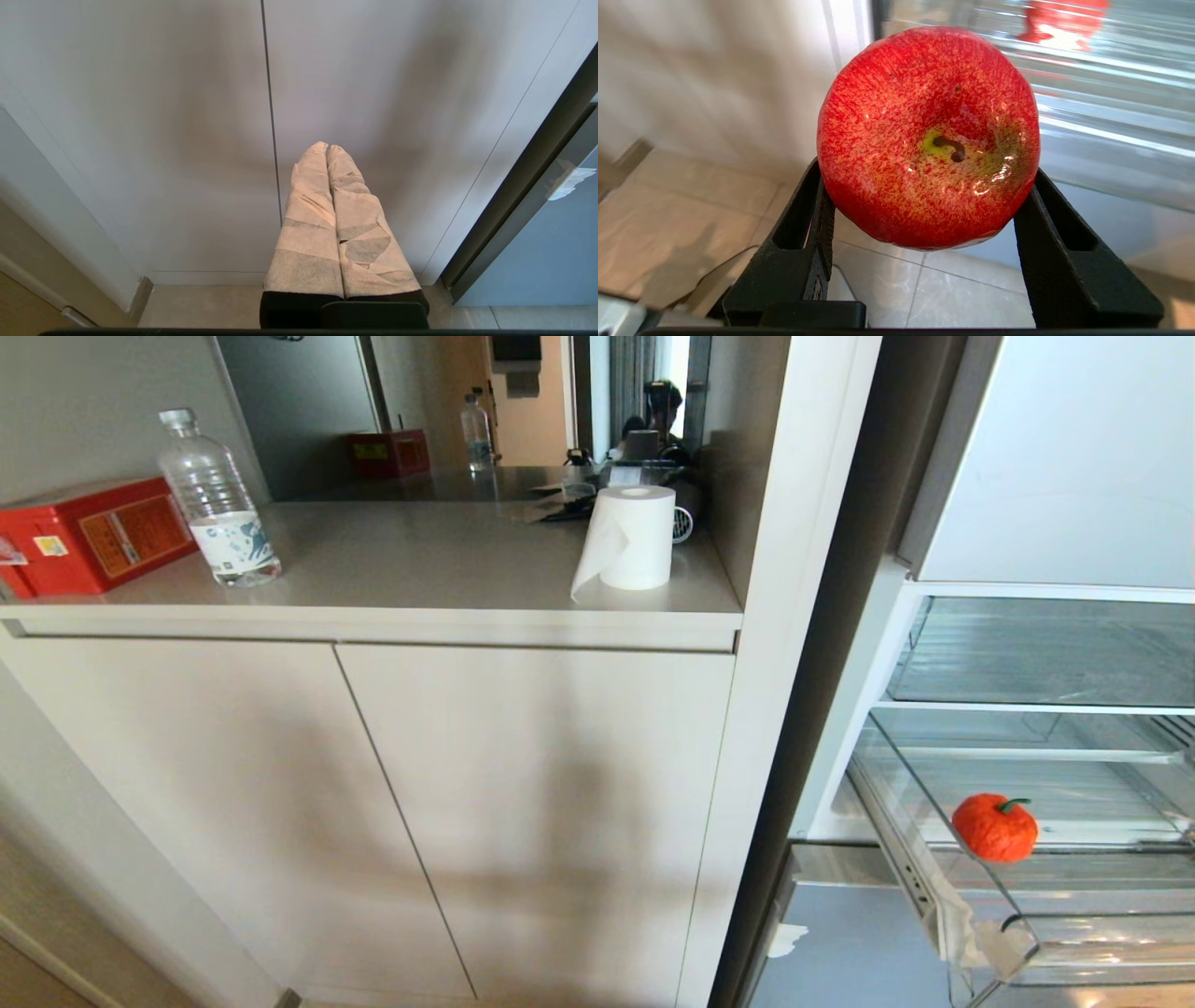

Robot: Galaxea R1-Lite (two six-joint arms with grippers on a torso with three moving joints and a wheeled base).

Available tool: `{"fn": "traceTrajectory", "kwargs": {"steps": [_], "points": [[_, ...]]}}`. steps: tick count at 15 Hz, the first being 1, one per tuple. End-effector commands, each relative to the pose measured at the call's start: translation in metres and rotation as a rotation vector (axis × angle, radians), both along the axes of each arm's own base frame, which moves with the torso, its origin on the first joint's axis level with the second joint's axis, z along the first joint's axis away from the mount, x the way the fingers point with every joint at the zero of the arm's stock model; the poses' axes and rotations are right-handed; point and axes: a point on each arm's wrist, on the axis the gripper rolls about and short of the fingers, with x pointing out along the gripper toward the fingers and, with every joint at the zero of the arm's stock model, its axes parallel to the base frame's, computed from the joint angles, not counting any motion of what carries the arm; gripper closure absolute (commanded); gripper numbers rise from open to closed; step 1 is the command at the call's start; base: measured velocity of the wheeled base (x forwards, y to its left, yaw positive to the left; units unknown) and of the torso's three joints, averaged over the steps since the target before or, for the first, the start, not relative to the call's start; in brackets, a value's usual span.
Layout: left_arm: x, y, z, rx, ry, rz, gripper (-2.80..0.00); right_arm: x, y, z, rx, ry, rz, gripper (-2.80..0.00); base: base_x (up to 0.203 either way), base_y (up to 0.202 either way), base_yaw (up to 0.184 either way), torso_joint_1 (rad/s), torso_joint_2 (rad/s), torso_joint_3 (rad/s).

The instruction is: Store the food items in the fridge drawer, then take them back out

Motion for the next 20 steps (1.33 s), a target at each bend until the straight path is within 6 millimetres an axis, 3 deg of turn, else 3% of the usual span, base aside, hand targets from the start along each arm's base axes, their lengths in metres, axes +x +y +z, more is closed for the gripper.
{"fn": "traceTrajectory", "kwargs": {"steps": [1, 6, 11, 20], "points": [[0.0, 0.0, 0.0, 0.0, 0.003, 0.0, 0.0, 0.0, 0.0, 0.0, -0.003, 0.009, -0.031, 0.0, 0.0, 0.0, 0.0, 0.0, 0.0, 0.0], [0.0, 0.0, 0.0, 0.0, 0.002, 0.0, 0.0, -0.004, 0.001, -0.001, -0.052, -0.056, -0.194, 0.0, 0.0, 0.0, 0.0, 0.0, 0.0, 0.0], [0.0, 0.0, 0.0, 0.001, -0.001, 0.0, 0.0, -0.021, 0.001, -0.004, -0.041, -0.265, -0.181, 0.0, 0.0, 0.0, 0.0, 0.0, 0.0, 0.0], [0.0, 0.0, 0.0, 0.0, 0.001, 0.0, 0.0, -0.021, 0.001, -0.004, -0.047, -0.263, -0.173, 0.0, 0.0, 0.0, 0.0, 0.0, 0.0, 0.0]]}}
